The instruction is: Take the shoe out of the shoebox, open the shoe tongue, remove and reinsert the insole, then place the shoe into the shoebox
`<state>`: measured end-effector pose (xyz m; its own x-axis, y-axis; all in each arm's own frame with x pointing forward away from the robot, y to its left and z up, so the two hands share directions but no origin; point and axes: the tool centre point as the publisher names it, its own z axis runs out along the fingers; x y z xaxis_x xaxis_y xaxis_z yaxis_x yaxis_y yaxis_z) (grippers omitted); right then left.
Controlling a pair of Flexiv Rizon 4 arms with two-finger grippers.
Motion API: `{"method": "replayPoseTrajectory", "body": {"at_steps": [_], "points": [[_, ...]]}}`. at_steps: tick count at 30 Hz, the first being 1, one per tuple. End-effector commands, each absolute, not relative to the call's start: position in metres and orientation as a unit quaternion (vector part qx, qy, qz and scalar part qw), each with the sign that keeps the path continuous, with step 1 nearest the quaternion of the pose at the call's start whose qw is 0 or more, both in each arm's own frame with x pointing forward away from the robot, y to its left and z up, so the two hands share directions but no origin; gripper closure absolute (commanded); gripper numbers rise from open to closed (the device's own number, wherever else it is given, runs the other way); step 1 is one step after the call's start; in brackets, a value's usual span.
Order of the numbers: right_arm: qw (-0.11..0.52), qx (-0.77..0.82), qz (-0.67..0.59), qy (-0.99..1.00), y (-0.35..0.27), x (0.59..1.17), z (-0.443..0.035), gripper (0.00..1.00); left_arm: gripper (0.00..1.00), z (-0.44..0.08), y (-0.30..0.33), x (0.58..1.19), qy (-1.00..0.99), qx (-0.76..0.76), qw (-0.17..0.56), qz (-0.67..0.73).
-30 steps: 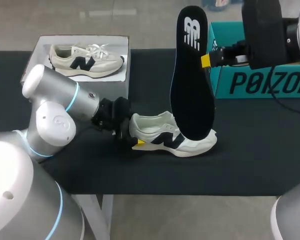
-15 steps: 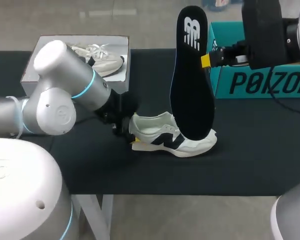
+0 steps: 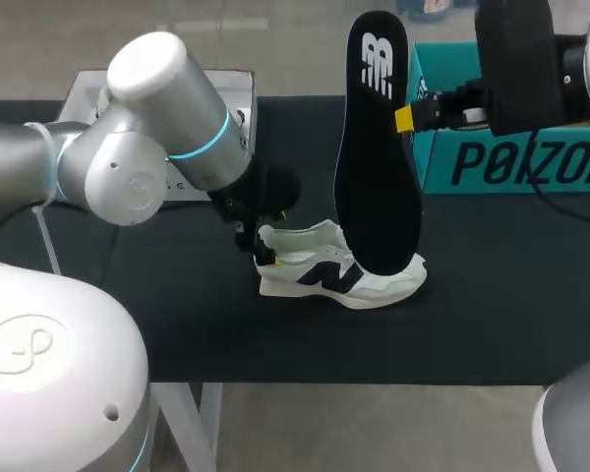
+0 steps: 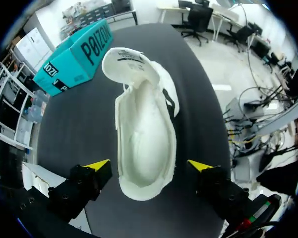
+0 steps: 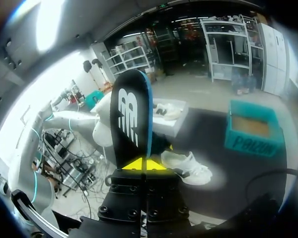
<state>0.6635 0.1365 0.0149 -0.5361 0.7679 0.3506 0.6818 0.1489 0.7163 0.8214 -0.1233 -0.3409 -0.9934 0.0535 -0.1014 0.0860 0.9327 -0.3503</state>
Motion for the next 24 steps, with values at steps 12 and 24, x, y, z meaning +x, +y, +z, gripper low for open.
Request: {"method": "replayPoseTrajectory", "body": {"at_steps": [12,24], "points": [[0.048,0.48,0.44,0.757,0.139,0.667,0.016,1.0,0.0,-0.314,-0.12,0.826,0.995,0.044,0.061,-0.068],[0.048,0.48,0.44,0.757,0.139,0.667,0.016,1.0,0.0,-0.303,-0.12,0.826,0.995,0.054,0.059,-0.062]]}}
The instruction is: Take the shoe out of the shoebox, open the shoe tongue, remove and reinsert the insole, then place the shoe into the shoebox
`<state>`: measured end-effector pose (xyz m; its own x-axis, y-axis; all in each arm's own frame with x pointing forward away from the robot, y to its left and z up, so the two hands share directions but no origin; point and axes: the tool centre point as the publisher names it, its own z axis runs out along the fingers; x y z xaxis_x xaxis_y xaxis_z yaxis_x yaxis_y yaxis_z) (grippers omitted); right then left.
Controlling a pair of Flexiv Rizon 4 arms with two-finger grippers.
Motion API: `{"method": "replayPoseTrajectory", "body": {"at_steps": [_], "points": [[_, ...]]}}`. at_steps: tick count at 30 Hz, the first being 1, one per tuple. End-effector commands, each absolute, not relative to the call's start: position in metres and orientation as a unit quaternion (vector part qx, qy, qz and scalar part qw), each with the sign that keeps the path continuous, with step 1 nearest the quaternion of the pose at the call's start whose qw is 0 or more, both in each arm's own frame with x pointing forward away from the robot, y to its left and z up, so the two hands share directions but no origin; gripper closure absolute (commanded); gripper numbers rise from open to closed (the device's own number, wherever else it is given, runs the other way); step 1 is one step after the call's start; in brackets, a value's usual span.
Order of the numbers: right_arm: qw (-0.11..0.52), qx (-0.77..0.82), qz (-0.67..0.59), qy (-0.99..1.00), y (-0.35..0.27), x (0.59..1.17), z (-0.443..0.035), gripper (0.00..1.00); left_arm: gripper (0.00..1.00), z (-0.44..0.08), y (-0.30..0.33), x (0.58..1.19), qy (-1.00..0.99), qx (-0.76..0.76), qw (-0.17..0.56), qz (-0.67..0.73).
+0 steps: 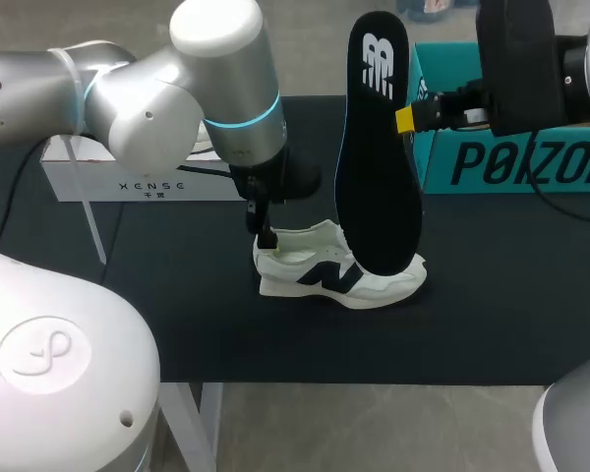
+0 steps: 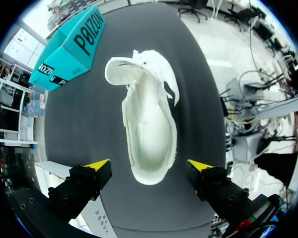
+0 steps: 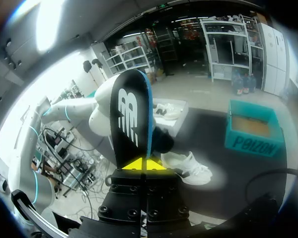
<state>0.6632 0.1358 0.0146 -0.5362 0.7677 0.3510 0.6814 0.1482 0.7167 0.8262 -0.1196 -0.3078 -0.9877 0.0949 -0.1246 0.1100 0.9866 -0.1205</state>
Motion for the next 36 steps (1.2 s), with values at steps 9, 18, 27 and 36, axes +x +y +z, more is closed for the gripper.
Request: {"method": "replayPoseTrajectory", "body": {"at_steps": [9,18,27,36], "points": [[0.048,0.48,0.44,0.757,0.139,0.667,0.016,1.0,0.0,-0.303,-0.122,0.829,0.994,0.066,0.049,-0.066],[0.048,0.48,0.44,0.757,0.139,0.667,0.016,1.0,0.0,-0.309,-0.128,0.835,0.995,0.061,0.052,-0.064],[0.048,0.48,0.44,0.757,0.139,0.667,0.016,1.0,0.0,-0.331,-0.159,0.867,0.993,0.084,0.044,-0.074],[0.048,0.48,0.44,0.757,0.139,0.667,0.016,1.0,0.0,-0.336,-0.184,0.879,0.99,0.099,0.049,-0.086]]}}
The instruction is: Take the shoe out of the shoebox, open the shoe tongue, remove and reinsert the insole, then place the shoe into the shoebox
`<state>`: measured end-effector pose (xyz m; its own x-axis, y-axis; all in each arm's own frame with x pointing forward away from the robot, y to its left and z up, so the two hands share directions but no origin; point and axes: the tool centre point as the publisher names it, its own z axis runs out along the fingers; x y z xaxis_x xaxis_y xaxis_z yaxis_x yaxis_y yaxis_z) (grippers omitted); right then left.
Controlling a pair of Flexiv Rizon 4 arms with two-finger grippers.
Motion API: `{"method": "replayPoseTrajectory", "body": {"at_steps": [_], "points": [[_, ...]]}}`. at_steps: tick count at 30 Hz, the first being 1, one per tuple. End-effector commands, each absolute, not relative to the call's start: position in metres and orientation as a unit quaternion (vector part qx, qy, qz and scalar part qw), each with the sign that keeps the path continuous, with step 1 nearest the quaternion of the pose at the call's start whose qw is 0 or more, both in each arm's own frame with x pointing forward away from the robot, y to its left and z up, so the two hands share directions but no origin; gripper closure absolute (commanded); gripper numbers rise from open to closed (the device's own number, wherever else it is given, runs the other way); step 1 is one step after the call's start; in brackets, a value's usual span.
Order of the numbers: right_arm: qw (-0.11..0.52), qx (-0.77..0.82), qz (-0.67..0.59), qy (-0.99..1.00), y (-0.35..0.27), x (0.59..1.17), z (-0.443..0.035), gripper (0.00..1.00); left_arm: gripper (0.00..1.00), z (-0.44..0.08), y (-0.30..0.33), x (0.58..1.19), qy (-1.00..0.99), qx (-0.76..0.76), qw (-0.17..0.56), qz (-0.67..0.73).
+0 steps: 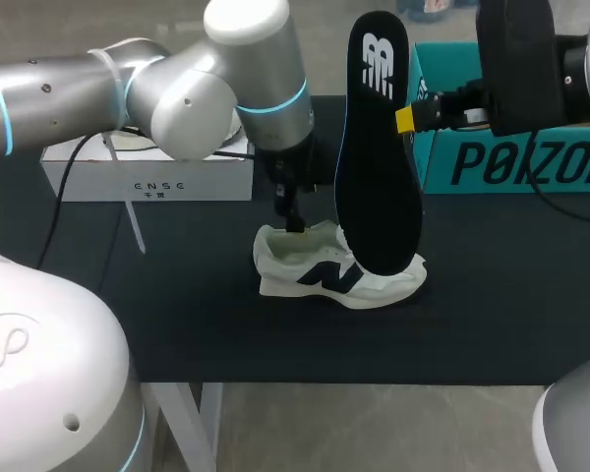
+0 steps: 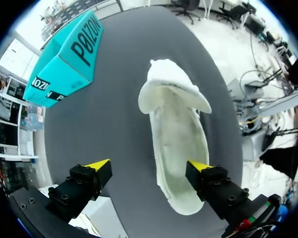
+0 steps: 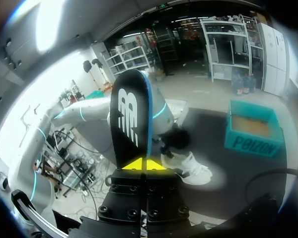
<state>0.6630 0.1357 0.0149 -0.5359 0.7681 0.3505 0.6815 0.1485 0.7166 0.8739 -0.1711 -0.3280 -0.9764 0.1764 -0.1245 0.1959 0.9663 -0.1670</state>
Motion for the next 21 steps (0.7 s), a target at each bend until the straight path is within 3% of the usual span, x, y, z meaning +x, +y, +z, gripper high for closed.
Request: {"method": "replayPoseTrajectory", "body": {"at_steps": [1,21], "points": [[0.048,0.48,0.44,0.757,0.139,0.667,0.016,1.0,0.0,-0.337,-0.186,0.878,0.99,0.1,0.049,-0.089],[0.048,0.48,0.44,0.757,0.139,0.667,0.016,1.0,0.0,-0.375,-0.223,0.891,0.987,0.096,0.026,-0.125]]}}
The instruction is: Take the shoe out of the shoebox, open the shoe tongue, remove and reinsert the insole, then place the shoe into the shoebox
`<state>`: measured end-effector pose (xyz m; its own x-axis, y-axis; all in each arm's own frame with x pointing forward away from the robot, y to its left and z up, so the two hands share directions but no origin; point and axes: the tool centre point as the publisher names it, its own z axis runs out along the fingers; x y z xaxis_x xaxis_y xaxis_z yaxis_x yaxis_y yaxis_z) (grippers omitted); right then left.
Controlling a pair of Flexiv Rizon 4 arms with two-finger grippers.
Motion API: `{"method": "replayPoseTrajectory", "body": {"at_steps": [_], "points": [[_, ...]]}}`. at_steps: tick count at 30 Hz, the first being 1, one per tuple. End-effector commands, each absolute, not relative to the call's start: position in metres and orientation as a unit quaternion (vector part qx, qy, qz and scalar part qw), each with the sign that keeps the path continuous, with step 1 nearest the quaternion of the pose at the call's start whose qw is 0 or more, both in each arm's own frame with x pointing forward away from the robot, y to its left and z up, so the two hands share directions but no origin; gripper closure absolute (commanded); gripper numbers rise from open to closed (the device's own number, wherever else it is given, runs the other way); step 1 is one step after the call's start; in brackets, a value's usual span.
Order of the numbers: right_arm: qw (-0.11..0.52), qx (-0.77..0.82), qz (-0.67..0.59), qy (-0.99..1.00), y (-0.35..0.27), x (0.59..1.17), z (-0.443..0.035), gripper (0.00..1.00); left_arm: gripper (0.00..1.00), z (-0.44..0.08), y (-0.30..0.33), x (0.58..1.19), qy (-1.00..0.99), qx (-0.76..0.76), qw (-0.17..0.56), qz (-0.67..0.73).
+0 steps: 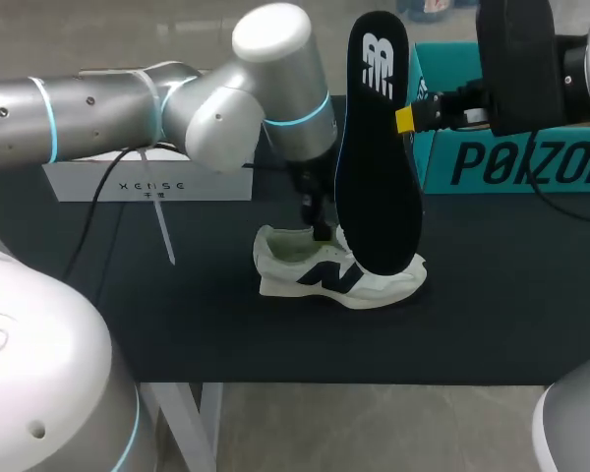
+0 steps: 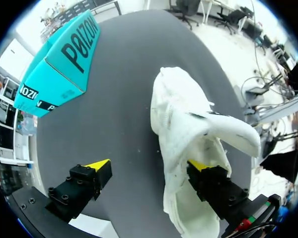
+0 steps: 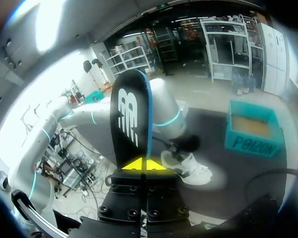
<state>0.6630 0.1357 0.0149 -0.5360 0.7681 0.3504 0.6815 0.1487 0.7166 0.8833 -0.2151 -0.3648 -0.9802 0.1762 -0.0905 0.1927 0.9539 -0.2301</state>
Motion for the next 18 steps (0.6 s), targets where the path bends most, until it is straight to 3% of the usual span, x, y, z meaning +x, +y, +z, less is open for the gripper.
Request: {"method": "replayPoseTrajectory", "body": {"at_steps": [1,3,5,6,8,9,18], "points": [[0.048,0.48,0.44,0.757,0.139,0.667,0.016,1.0,0.0,-0.376,-0.225,0.892,0.987,0.096,0.027,-0.126],[0.048,0.48,0.44,0.757,0.139,0.667,0.016,1.0,0.0,-0.376,-0.228,0.892,0.987,0.097,0.027,-0.126],[0.048,0.48,0.44,0.757,0.139,0.667,0.016,1.0,0.22,-0.376,-0.229,0.891,0.987,0.098,0.028,-0.125],[0.048,0.48,0.44,0.757,0.139,0.667,0.016,1.0,0.5,-0.376,-0.229,0.891,0.987,0.098,0.028,-0.125],[0.048,0.48,0.44,0.757,0.139,0.667,0.016,1.0,0.73,-0.375,-0.228,0.888,0.987,0.097,0.029,-0.125],[0.048,0.48,0.44,0.757,0.139,0.667,0.016,1.0,1.0,-0.374,-0.228,0.887,0.987,0.098,0.029,-0.126],[0.048,0.48,0.44,0.757,0.139,0.667,0.016,1.0,1.0,-0.368,-0.23,0.867,0.982,0.113,0.027,-0.147]]}}
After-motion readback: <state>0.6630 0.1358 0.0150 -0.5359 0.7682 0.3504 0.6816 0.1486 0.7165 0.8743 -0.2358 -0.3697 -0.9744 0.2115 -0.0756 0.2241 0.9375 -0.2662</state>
